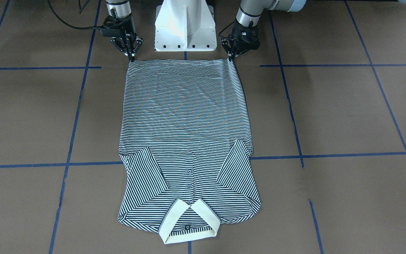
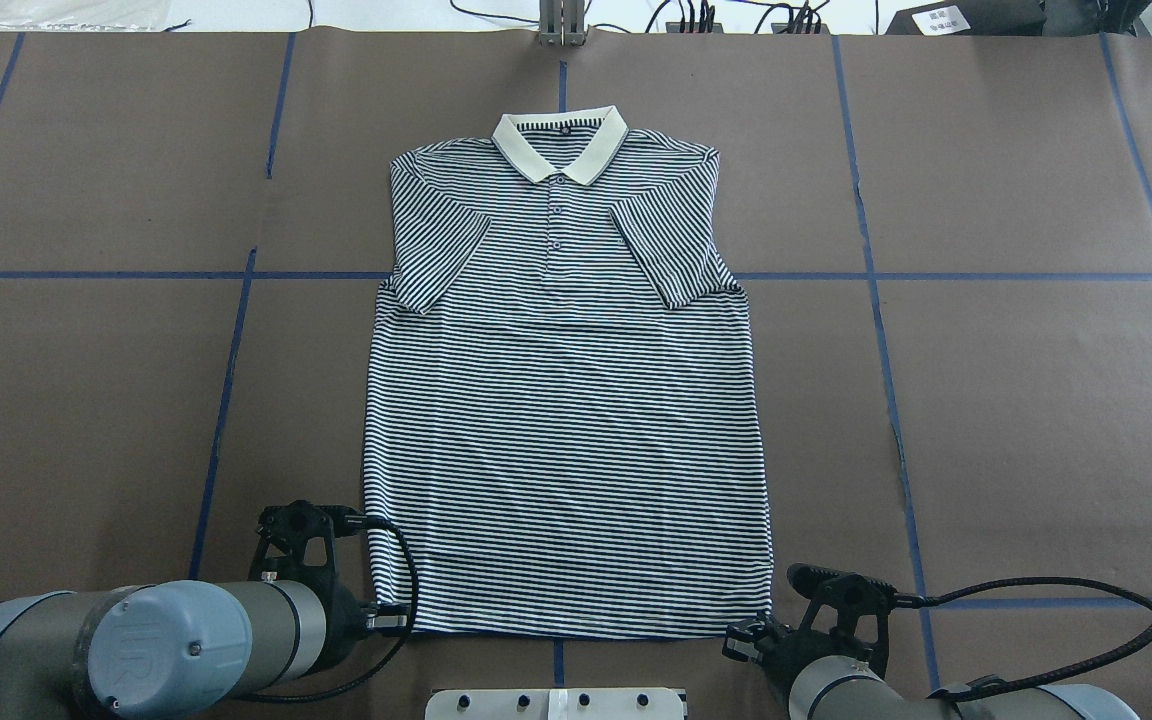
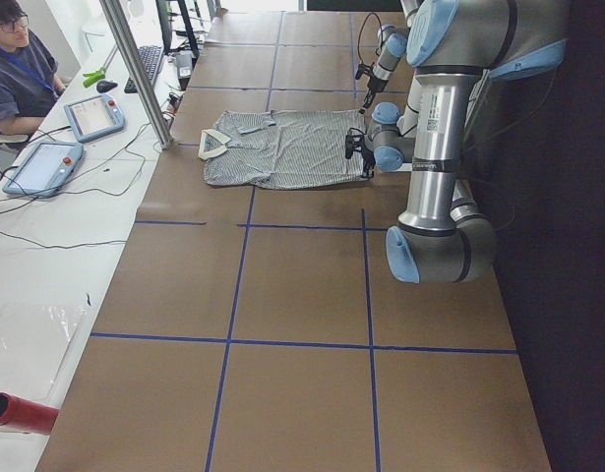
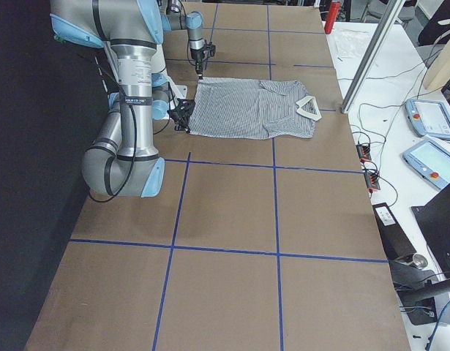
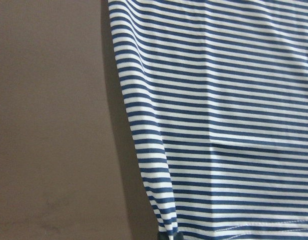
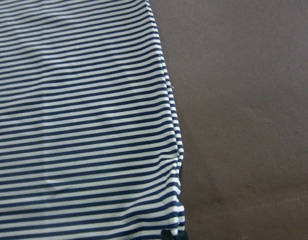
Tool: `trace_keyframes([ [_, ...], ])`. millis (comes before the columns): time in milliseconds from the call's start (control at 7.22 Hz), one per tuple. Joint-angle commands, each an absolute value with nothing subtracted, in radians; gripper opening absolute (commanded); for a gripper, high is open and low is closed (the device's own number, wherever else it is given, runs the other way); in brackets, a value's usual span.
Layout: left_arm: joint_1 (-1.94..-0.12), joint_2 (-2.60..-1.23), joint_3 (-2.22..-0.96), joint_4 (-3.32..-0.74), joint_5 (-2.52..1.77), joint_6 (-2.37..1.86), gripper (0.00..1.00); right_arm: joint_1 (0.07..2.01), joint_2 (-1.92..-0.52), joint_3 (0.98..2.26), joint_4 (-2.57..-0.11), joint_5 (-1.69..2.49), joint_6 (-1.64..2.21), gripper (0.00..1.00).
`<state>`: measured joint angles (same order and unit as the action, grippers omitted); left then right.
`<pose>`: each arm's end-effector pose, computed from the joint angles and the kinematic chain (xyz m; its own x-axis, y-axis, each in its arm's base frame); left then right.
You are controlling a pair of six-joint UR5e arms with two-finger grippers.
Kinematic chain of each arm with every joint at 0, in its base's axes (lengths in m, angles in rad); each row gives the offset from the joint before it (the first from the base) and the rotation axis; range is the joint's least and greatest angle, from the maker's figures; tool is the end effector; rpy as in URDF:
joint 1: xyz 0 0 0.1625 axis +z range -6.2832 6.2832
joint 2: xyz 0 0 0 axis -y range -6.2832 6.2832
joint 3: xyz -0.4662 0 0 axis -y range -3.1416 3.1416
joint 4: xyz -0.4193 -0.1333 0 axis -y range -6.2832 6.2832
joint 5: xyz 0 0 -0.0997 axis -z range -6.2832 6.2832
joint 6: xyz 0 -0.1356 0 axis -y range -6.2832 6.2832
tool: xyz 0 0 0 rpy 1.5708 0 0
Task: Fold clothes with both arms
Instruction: 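Grasp the hem corners with both grippers, then lift the hem with both grippers and fold it toward the collar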
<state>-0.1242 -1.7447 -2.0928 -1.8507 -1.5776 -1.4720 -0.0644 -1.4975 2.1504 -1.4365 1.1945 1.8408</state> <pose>0.5498 -0.2020 0.3463 0.5651 0.0288 -0.8245 0.0629 0.9950 0.0779 -0.5376 -0.1488 0.3911 0.6255 0.2082 0.7519 -0.3806 0.9227 0.0610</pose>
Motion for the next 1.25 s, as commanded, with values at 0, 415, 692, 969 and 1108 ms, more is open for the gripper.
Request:
trace_keyframes([
  [0, -0.129, -1.787, -2.317, -1.615, -1.626, -1.427, 0.00, -0.048, -1.499, 2.364, -1.641, 1.233, 1.838, 0.00],
  [415, -0.272, -1.961, -2.532, -1.266, -1.799, -1.416, 0.00, 0.012, -1.401, 2.680, -2.005, 1.394, 1.838, 0.00],
  [692, -0.383, -1.977, -2.493, -1.259, -1.807, -1.233, 0.00, 0.180, -1.204, 2.634, -2.162, 1.506, 1.746, 0.00],
  [969, -0.590, -2.032, -2.342, -1.262, -1.837, -1.064, 0.00, 0.392, -1.099, 2.495, -2.169, 1.569, 1.573, 0.00],
  [1108, -0.673, -2.064, -2.259, -1.275, -1.847, -0.986, 0.00, 0.505, -1.066, 2.412, -2.149, 1.632, 1.516, 0.00],
])
